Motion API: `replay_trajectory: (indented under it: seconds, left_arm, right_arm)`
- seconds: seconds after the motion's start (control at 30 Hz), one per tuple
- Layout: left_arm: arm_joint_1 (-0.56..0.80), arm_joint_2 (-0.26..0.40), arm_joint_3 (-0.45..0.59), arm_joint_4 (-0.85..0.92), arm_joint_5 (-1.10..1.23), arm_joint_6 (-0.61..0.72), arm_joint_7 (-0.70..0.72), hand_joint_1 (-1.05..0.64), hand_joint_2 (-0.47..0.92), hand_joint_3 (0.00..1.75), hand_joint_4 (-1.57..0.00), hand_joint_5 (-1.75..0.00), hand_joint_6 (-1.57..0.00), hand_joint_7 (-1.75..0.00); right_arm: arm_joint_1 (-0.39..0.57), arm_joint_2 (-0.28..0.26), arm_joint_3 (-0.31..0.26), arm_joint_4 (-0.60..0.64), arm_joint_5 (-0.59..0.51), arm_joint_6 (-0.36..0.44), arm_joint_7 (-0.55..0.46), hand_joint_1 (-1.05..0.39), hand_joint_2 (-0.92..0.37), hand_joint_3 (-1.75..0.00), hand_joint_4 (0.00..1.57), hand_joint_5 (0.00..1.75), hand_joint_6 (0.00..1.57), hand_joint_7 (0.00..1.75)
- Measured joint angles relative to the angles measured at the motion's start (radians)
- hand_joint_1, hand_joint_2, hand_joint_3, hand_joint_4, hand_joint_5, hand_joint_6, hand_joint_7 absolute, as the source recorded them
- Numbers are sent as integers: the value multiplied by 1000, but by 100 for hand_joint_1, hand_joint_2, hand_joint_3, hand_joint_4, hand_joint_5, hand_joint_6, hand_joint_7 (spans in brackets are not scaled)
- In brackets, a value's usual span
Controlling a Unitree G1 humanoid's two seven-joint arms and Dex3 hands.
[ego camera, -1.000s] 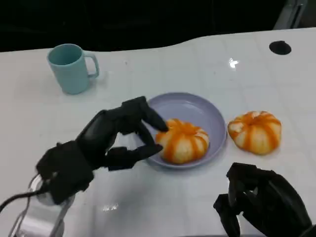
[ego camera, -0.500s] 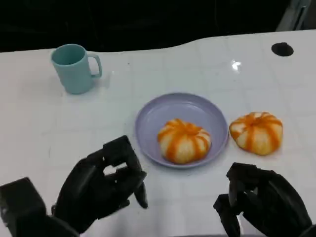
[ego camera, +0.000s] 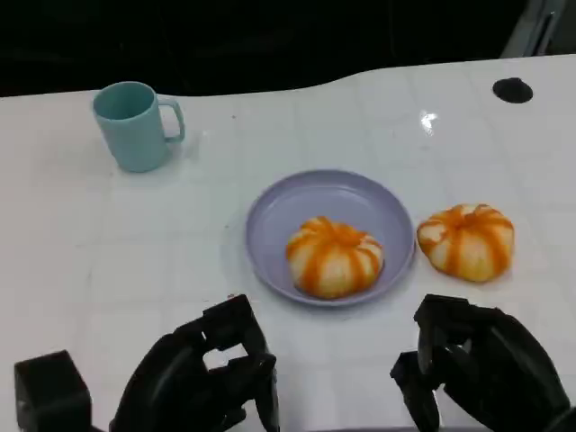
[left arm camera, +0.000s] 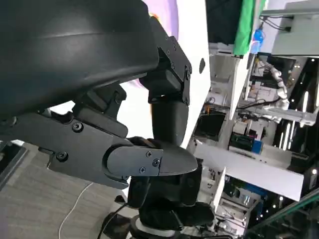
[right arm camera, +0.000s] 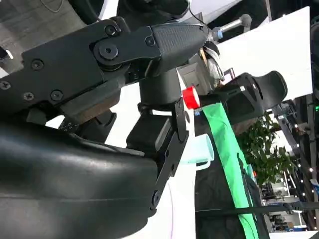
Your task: Grasp the bread from the table and place it into the plate.
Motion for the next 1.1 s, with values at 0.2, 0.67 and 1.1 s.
replay_trajectory:
  seconds: [0.2,0.67,1.1]
  left_arm:
    - [-14,-5,32,11,-25,8,-23,-60,92,37,-85,-175,-64,-175]
    - [-43,-6,69,48,-56,37,-66,-60,92,34,-85,-175,-63,-175]
    - [-48,-21,69,88,-47,15,-101,-64,92,30,-87,-175,-64,-175]
  right_arm:
    - [-11,4,0,27,0,-15,3,-96,-92,-26,121,161,104,148]
    - [-33,18,2,62,-18,-30,-4,-96,-92,-27,119,166,103,151]
    - [-42,19,1,83,-19,-42,-2,-97,-92,-26,119,166,103,151]
